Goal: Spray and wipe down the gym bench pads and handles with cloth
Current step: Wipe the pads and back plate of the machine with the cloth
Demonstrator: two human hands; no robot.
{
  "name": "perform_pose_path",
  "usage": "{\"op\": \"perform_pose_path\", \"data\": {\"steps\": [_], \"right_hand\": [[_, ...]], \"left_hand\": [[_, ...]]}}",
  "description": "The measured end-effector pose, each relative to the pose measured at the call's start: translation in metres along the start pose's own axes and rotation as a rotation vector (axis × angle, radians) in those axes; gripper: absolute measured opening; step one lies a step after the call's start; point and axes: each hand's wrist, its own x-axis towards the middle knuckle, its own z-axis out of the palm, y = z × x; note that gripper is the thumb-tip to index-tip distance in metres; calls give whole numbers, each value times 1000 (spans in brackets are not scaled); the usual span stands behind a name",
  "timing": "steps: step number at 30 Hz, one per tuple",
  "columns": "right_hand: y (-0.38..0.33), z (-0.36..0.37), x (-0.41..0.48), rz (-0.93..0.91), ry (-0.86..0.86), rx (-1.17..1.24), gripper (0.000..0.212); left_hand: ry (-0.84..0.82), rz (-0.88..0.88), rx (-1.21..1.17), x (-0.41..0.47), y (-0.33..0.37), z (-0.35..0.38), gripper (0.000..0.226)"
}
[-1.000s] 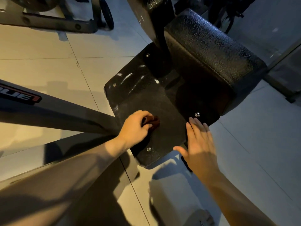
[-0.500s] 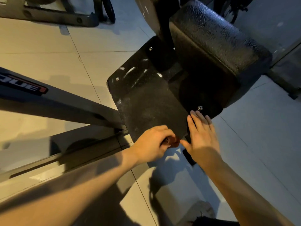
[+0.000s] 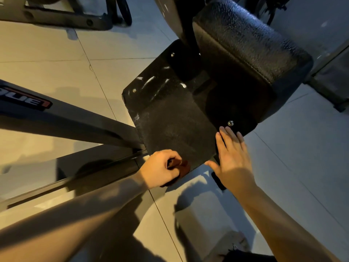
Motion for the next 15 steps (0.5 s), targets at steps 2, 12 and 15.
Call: {"op": "perform_pose_path", "data": {"steps": [2, 12, 15], "right_hand": [[0, 0, 0, 3, 0, 7, 101], [-4, -3, -1, 25, -50, 26, 99], [-5, -5, 0, 40, -51, 27, 101]], "left_hand": [[-105, -51, 36, -6, -7, -8, 20], [-89, -35, 118, 2, 17, -1, 24], [-209, -84, 198, -1, 11, -9, 20]]}}
